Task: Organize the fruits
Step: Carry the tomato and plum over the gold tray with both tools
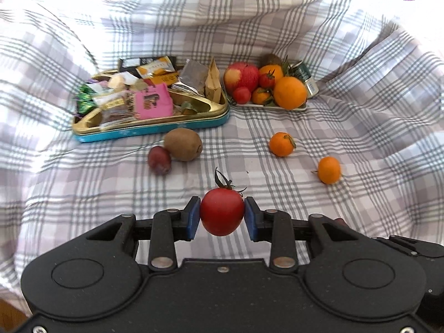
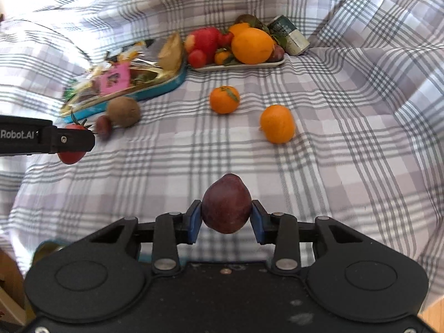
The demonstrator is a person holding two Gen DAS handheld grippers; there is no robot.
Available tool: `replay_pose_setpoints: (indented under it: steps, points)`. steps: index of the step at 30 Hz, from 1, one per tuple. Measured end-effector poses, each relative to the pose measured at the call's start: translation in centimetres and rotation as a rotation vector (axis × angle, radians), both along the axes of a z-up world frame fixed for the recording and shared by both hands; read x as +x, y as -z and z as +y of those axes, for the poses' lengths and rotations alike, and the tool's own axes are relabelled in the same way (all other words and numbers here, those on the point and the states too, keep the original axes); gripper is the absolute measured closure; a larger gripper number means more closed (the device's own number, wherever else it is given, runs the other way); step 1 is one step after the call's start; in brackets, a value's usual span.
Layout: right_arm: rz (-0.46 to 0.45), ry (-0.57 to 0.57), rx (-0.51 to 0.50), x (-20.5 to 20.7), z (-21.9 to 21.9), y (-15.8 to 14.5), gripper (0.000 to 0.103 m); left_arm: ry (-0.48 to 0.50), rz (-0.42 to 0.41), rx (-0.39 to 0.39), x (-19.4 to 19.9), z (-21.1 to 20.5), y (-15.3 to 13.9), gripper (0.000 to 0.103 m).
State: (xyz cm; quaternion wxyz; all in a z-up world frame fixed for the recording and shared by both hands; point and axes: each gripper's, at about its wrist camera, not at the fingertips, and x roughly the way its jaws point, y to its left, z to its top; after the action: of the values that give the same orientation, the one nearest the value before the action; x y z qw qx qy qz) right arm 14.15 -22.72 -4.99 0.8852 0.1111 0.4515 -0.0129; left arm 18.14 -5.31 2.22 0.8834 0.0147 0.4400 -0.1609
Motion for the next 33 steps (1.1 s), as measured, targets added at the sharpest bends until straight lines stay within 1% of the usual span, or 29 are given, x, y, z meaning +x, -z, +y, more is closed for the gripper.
replay_pose_setpoints:
  steps: [3,7,12,17,22,25,29,33]
  points:
    - [-0.025,-0.013,0.009,-2.1,0.6,-0.9,0.064,-0.015,-0.027,-0.029,-1.9,1.0,-1.0,0.061]
    - [-0.047,-0.026,0.008,-4.7,1.2,-1.9,0.064,-0.046,-0.026,-0.072,-3.3,1.9,-1.3,0.061]
    - [-0.056,-0.042,-0.001,-7.8,1.6,-2.3,0.064,-0.057,-0.05,-0.085,-5.1,2.5,-1.9,0.061]
    - [-0.072,-0.063,-0.004,-10.0,2.1,-2.5,0.064,-0.042,-0.078,-0.055,-7.3,2.7,-2.5,0.061]
    - [-0.104,-0.091,-0.009,-12.0,2.4,-3.1,0.064,-0.045,-0.077,-0.023,-9.7,3.1,-2.4,0.061]
    - [-0.123,-0.105,-0.009,-13.3,2.5,-3.5,0.064,-0.041,-0.062,0.0,-11.5,3.1,-1.8,0.061]
    - [-0.146,-0.122,-0.015,-15.2,2.6,-3.9,0.064,-0.027,-0.031,0.003,-13.8,2.9,-0.8,0.061]
    - [-0.164,-0.154,-0.029,-16.5,2.9,-4.4,0.063,-0.036,-0.005,0.006,-15.6,2.7,0.1,0.061]
